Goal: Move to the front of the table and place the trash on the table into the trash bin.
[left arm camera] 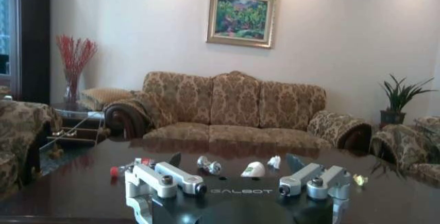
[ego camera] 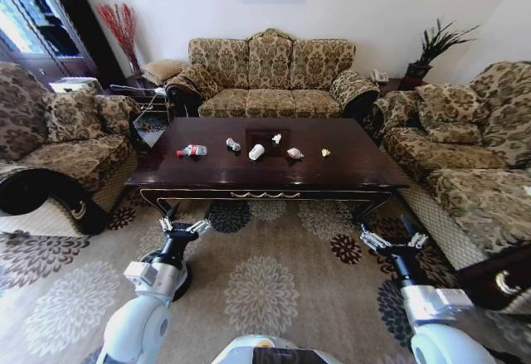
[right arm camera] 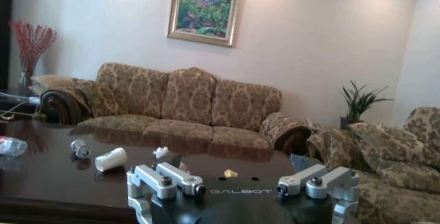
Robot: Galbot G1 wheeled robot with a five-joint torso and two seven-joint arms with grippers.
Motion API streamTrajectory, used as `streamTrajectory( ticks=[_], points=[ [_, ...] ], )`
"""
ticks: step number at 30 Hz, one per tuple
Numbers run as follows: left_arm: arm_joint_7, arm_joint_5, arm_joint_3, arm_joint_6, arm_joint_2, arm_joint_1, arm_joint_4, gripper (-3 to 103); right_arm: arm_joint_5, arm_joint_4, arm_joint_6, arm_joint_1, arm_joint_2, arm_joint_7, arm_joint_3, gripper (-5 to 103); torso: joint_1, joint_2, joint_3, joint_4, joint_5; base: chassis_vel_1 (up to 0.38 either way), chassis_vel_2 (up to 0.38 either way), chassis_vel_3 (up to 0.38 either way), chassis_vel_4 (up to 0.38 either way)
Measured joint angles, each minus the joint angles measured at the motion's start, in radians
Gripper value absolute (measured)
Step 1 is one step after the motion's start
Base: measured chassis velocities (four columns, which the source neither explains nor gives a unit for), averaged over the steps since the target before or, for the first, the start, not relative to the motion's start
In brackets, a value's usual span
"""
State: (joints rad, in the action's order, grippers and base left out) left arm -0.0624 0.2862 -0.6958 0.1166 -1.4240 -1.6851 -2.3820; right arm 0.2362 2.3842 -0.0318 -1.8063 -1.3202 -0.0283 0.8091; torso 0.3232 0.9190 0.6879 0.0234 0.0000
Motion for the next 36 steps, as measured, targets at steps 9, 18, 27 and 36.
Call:
streamTrajectory(
  ticks=[9, 18, 27, 36],
  points=[
    [-0.002, -0.003, 0.005, -0.001, 0.002, -0.006, -0.013, 100, -0.013, 0.002, 0.010, -0.017, -0.008, -0.017, 0.003, 100, 0.000, 0.000, 0.000, 0.0000, 0.0002, 0.038, 0.025, -0.027, -0.030],
    [-0.004, -0.006, 0.008, -0.001, 0.002, -0.008, -0.013, 100, -0.012, 0.001, 0.018, -0.023, -0.007, -0.020, 0.004, 100, 0.000, 0.000, 0.000, -0.0001, 0.0000, 0.207, 0.189, -0.210, -0.195],
    [-0.004, -0.007, 0.008, -0.001, -0.004, -0.009, -0.007, 100, -0.012, -0.006, 0.013, -0.016, -0.007, -0.017, -0.005, 100, 0.000, 0.000, 0.000, 0.0000, -0.0003, 0.294, 0.331, -0.309, -0.303],
    [-0.002, -0.007, 0.008, -0.002, 0.001, 0.004, 0.021, 100, 0.016, -0.033, 0.017, 0.018, -0.005, -0.014, -0.008, 100, 0.000, 0.000, 0.000, 0.0000, -0.0002, 0.302, 0.270, -0.296, -0.277]
  ],
)
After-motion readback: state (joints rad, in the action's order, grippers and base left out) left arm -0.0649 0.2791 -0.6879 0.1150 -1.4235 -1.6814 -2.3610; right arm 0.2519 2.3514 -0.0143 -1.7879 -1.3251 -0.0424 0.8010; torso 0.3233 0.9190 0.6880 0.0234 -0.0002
